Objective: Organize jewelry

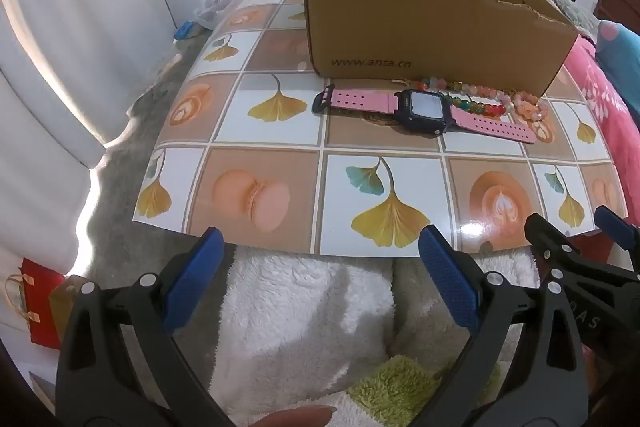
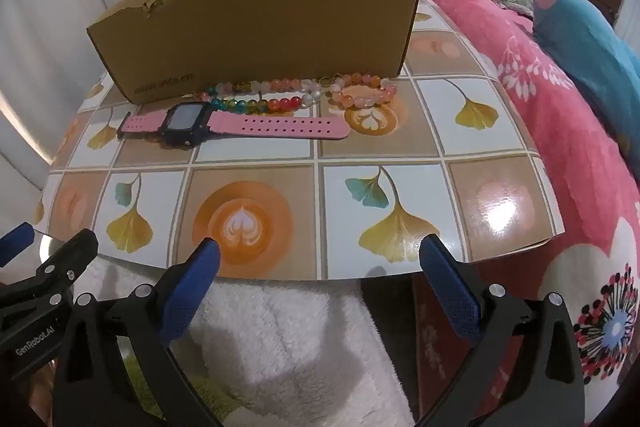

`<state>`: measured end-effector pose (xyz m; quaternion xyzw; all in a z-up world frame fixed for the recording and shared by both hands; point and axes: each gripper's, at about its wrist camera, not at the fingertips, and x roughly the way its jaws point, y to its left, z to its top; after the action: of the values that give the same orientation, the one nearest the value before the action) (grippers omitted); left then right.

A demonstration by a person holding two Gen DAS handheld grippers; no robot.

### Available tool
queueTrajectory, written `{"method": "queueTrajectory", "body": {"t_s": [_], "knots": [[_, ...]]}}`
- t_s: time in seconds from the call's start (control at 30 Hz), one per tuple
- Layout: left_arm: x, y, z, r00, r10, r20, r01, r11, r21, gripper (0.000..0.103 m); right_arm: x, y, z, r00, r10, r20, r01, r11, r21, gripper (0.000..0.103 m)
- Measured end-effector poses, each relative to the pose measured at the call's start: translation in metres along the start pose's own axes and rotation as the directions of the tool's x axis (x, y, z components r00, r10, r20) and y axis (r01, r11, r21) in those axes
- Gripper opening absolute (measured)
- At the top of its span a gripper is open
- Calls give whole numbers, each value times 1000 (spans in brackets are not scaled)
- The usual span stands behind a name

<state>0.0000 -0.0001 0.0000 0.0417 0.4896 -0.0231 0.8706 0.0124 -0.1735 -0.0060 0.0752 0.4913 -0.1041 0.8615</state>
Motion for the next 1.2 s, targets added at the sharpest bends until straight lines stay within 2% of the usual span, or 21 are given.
{"method": "queueTrajectory", "body": {"t_s": [1.2], "knots": [[2, 6, 0, 1000, 7, 2, -7, 1000, -15, 94, 1, 5, 1, 1000, 6, -4, -6, 1000, -11, 97]]}}
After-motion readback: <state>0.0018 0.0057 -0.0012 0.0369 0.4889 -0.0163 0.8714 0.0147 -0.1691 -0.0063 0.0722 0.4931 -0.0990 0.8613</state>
